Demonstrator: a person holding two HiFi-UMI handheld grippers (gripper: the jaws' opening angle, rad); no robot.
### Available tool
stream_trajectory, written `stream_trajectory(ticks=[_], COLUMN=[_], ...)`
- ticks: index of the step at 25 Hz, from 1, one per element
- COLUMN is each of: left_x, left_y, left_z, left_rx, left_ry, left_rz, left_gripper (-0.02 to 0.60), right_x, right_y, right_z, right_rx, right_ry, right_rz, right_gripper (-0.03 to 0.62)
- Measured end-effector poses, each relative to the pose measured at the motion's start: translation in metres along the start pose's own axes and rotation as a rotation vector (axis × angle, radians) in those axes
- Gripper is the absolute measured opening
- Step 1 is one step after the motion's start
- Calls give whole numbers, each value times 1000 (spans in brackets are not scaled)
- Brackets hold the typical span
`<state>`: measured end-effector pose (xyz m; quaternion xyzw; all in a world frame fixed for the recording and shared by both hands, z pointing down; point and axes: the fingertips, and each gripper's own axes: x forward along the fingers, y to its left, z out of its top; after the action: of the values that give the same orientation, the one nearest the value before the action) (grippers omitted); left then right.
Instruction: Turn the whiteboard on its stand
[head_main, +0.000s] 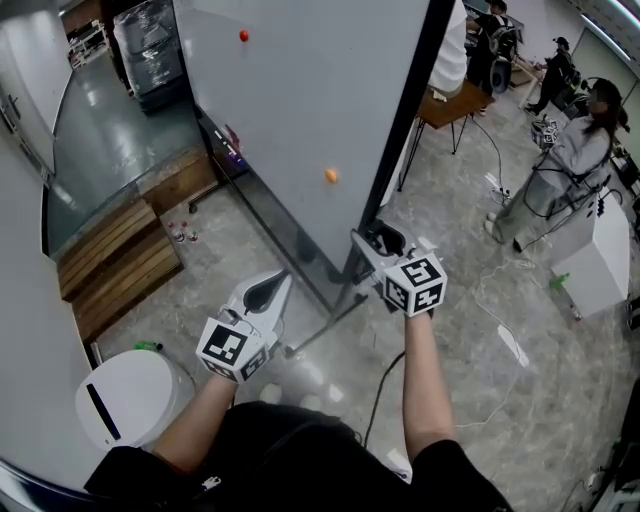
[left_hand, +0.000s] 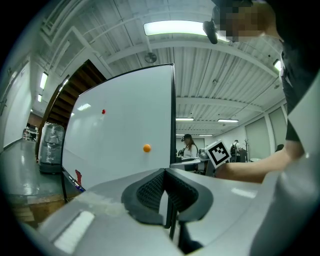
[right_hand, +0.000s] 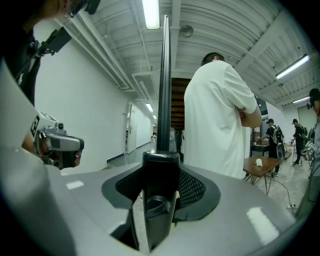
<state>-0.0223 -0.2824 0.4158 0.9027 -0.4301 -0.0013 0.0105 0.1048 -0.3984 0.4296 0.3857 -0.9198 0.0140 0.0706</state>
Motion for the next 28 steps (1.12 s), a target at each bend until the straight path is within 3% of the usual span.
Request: stream_trajectory(ticks=[23, 28], left_x=[-8, -12], left_y=[14, 20], left_z=[27, 15], left_rx=[-14, -6], left_ry=[-15, -19], left_rz=[-28, -26], left_gripper=[3, 3], right_x=[-33, -36], right_y=[19, 13], right_z=[11, 3], right_rx=[1, 5], right_ry=[7, -3], right_rz=[-27, -32], right_gripper=[196, 196])
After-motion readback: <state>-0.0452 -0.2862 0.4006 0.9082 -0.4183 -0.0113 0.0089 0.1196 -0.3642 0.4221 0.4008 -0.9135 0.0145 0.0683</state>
